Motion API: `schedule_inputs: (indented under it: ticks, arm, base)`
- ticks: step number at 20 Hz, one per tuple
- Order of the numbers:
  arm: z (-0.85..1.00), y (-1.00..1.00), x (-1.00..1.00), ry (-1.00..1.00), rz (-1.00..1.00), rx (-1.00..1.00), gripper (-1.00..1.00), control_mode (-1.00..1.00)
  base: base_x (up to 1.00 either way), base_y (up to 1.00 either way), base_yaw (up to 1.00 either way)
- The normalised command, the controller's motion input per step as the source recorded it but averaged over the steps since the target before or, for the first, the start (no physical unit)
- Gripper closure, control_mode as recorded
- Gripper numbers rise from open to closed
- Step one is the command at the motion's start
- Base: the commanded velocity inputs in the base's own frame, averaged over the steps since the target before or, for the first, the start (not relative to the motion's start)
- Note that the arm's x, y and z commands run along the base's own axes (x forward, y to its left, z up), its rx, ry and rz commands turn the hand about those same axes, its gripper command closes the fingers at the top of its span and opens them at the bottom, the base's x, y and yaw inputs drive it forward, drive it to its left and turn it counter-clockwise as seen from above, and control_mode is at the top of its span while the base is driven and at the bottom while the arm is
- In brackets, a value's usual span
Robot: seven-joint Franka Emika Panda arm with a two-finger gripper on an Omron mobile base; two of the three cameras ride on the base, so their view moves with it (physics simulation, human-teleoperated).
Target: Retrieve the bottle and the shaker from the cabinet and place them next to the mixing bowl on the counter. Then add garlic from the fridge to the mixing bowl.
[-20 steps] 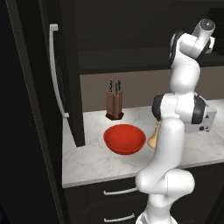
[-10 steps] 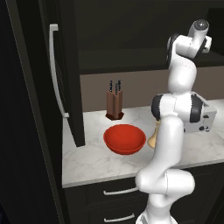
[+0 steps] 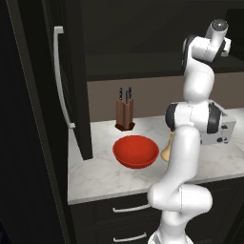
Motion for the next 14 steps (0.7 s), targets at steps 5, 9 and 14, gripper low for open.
schedule_inputs:
  ticks: [5, 9, 14]
  arm:
    - [0.0, 0.0, -0.33, 0.0, 0.0, 0.0, 1.0, -1.0]
    - [0.0, 0.01, -1.0, -0.04, 0.07, 0.0, 1.0, -1.0]
    - [-0.16, 0.15, -1.0, -0.04, 0.18, 0.0, 1.0, -1.0]
  base:
    - [0.0, 0.0, 0.0]
    - [0.0, 0.0, 0.0]
    - [0.0, 0.0, 0.0]
